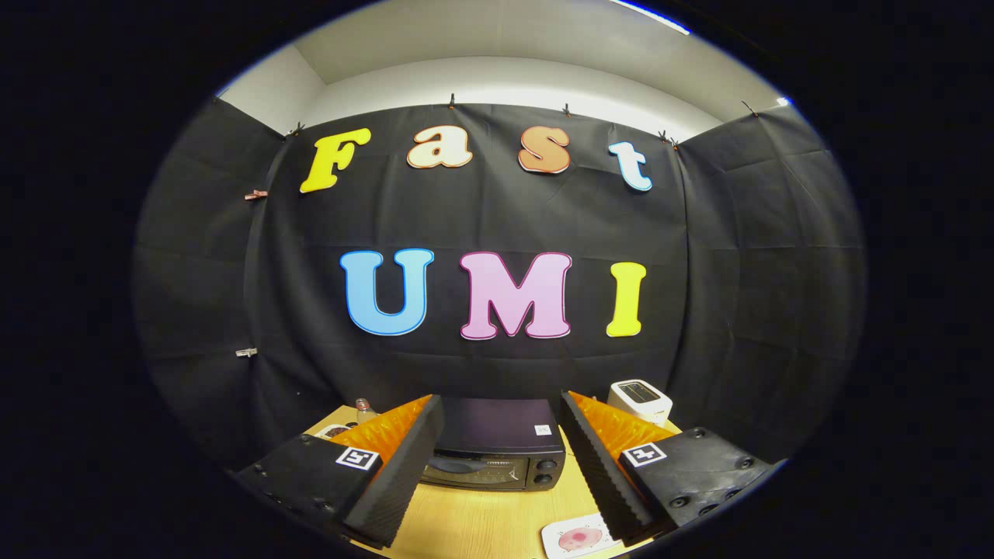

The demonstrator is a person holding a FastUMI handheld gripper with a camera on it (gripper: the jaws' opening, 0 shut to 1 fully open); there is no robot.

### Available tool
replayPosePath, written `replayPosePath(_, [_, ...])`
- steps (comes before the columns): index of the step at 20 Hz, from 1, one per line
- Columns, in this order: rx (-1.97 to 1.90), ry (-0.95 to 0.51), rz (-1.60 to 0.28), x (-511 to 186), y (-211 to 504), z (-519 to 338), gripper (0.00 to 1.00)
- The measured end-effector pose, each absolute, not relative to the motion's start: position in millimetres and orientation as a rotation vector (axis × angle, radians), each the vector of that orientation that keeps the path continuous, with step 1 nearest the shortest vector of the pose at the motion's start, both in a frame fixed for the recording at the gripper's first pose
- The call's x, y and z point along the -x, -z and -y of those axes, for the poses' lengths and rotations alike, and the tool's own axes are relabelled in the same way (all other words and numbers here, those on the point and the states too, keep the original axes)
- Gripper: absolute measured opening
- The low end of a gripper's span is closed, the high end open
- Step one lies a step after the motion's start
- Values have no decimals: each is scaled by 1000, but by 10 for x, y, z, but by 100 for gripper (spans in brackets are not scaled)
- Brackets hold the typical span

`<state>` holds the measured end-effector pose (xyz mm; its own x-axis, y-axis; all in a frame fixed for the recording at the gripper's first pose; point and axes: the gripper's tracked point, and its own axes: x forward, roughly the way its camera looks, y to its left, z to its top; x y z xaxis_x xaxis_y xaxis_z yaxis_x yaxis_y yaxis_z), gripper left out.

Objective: Open the toaster oven, put the food inside, and close the toaster oven door.

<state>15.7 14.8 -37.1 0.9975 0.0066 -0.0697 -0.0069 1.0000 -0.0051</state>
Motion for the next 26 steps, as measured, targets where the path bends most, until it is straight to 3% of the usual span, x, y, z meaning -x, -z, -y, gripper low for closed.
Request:
replayPosePath(9, [-14, -3, -131, -377, 715, -289, 98])
replayPosePath(16, [-13, -15, -214, -927, 1239, -584, 98])
replayPosePath(26, [-30, 34, -437, -1609, 2341, -850, 98])
